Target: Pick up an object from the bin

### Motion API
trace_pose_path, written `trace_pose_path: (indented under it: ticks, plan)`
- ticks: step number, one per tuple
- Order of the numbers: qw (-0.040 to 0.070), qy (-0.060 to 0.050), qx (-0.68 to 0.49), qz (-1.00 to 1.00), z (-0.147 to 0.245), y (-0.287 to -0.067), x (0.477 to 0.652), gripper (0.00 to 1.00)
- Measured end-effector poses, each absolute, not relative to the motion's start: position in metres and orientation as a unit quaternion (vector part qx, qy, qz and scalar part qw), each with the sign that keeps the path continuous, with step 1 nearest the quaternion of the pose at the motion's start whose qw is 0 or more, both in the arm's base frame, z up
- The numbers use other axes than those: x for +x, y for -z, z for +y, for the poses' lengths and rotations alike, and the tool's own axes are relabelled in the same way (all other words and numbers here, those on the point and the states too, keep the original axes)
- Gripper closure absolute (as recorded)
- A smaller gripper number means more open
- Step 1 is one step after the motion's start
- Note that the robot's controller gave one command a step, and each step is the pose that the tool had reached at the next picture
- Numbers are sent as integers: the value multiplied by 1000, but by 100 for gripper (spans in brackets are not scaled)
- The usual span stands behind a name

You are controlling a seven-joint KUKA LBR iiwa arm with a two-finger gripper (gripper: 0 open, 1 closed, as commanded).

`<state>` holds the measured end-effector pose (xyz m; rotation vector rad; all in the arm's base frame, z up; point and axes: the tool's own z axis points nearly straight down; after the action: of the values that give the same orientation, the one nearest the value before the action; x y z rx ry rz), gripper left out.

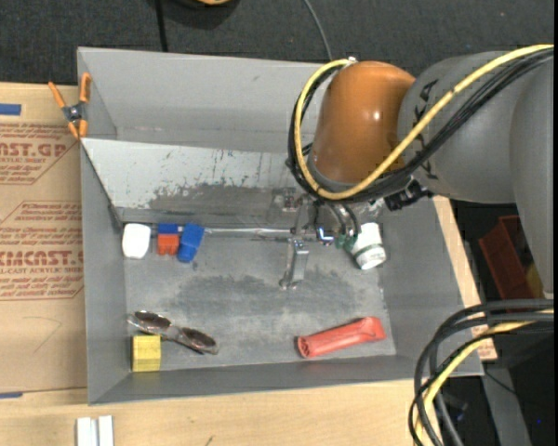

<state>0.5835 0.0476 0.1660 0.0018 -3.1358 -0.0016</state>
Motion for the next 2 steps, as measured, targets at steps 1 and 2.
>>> trace_pose_path:
  ticks: [1,2]
  plan:
    - [-1,1,0,-1000,47,-171,585,0]
    - [5,0,40,-999,47,-207,542,0]
